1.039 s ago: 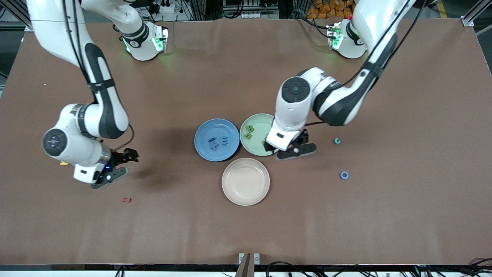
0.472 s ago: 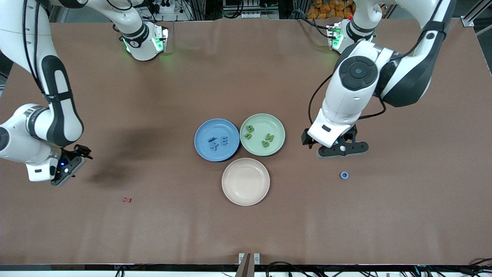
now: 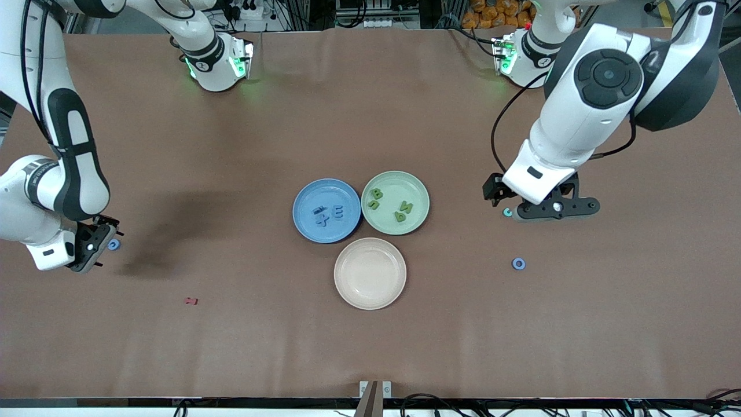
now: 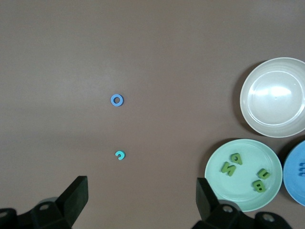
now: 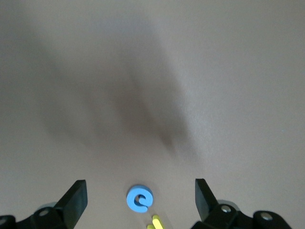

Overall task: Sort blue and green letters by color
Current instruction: 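Withdraw the left arm to rest while the right gripper grasps blue c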

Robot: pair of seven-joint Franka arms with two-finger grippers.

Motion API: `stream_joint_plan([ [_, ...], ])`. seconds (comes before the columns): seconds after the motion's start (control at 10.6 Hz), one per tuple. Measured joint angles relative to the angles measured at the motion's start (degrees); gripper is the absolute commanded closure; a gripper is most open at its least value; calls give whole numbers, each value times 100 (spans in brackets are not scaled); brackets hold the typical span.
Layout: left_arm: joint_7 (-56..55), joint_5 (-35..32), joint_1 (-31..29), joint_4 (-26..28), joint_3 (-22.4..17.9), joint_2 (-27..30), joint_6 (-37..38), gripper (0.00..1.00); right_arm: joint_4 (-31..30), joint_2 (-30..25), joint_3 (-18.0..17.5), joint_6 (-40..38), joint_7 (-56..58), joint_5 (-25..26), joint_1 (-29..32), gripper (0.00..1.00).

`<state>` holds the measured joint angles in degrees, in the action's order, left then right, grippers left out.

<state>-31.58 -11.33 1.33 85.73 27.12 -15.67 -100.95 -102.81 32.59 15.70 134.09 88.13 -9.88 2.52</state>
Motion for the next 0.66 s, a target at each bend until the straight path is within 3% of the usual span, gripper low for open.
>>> stream_joint_plan([
  [0.66, 600, 747, -560, -10, -31, 741, 606, 0, -396, 222, -553, 840, 978, 1, 944, 0],
])
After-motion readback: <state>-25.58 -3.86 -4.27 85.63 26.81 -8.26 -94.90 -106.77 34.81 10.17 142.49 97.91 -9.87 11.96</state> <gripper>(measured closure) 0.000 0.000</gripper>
